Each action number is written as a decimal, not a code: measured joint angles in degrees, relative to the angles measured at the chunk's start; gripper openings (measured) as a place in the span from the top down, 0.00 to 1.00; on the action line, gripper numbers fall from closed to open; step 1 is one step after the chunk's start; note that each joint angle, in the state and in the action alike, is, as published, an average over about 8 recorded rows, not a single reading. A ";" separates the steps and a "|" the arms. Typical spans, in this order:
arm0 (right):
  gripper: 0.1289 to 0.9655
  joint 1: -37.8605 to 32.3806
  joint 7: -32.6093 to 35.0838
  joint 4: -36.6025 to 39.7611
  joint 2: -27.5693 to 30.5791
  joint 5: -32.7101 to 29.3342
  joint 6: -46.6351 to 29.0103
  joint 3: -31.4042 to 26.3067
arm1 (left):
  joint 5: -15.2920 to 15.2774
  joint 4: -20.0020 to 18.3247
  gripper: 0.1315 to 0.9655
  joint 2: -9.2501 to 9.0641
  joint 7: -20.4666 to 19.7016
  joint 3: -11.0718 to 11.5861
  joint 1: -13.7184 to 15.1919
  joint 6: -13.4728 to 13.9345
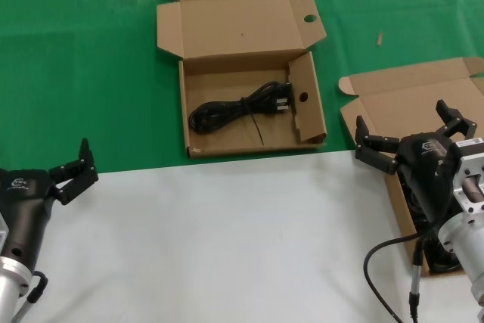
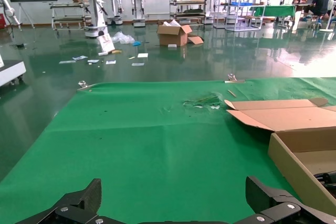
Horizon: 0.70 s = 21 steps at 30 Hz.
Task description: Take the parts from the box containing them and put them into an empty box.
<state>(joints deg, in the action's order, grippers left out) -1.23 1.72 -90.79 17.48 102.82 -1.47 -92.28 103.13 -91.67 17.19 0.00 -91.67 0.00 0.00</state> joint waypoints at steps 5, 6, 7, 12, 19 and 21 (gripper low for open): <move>0.00 0.00 0.00 0.00 0.00 0.00 0.00 0.00 | 0.00 0.00 0.00 0.00 0.00 0.00 0.00 0.00; 0.00 0.00 0.00 0.00 0.00 0.00 0.00 0.00 | 0.00 0.00 0.00 0.00 0.00 0.00 0.00 0.00; 0.00 0.00 0.00 0.00 0.00 0.00 0.00 0.00 | 0.00 0.00 0.00 0.00 0.00 0.00 0.00 0.00; 0.00 0.00 0.00 0.00 0.00 0.00 0.00 0.00 | 0.00 0.00 0.00 0.00 0.00 0.00 0.00 0.00; 0.00 0.00 0.00 0.00 0.00 0.00 0.00 0.00 | 0.00 0.00 0.00 0.00 0.00 0.00 0.00 0.00; 0.00 0.00 0.00 0.00 0.00 0.00 0.00 0.00 | 0.00 0.00 0.00 0.00 0.00 0.00 0.00 0.00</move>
<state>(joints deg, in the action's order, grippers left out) -1.23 1.72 -90.79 17.48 102.82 -1.47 -92.28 103.13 -91.67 17.19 0.00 -91.67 0.00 0.00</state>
